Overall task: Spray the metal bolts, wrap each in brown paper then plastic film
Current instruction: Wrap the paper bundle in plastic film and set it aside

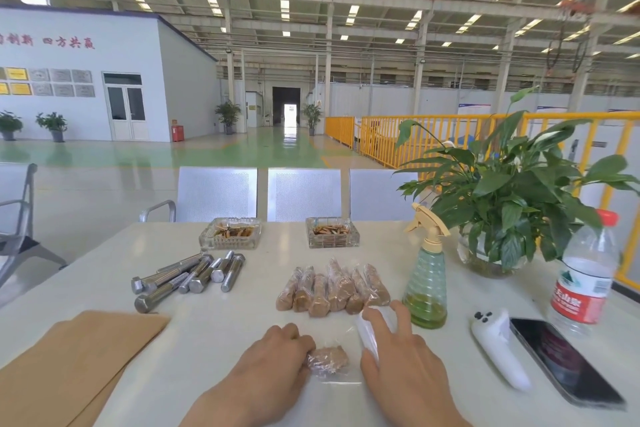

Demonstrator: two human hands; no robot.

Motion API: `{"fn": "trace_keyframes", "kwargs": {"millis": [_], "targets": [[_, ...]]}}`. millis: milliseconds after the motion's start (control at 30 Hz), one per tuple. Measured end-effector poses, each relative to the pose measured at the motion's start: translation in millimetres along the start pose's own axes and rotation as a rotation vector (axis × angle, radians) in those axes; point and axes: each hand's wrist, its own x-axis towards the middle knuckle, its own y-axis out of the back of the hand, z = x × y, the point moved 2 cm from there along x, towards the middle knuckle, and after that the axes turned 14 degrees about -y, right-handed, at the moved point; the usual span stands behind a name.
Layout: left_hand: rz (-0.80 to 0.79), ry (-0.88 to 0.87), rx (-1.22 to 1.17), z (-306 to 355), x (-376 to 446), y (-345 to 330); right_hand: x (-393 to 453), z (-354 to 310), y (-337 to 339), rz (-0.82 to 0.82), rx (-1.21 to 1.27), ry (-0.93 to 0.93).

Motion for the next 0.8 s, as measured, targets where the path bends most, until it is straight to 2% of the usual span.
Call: {"fn": "trace_keyframes", "kwargs": {"millis": [100, 167, 267, 467, 600, 667, 733, 800], "targets": [[0.006, -0.032, 0.039, -4.7, 3.9, -5.3, 3.0, 5.8, -1.8, -0.082, 0.021, 0.081], [0.007, -0.077, -0.050, -11.5, 2.7, -1.7, 6.0, 8.9, -1.2, -0.179, 0.061, 0.129], [0.014, -0.117, -0.321, -18.1, -3.0, 13.1, 10.3, 17.2, 1.7, -0.245, 0.148, 0.177], [0.150, -0.123, -1.026, -7.9, -10.9, 44.2, 15.7, 25.6, 0.4, -0.279, 0.468, 0.253], [0.293, -0.006, -1.280, -9.6, -5.0, 55.7, 14.2, 18.1, -3.8, -0.395, 0.988, 0.086], [0.363, 0.071, -1.308, -14.8, 2.1, 54.2, 10.3, 11.4, -7.6, -0.500, 1.202, 0.049], [0.409, 0.193, -1.222, -19.0, 8.5, 46.8, 10.0, 6.2, -13.6, -0.627, 1.444, -0.032], [0.427, 0.262, -1.117, -23.9, 12.8, 33.1, 11.8, -0.3, -19.9, -0.730, 1.586, -0.117]]}}
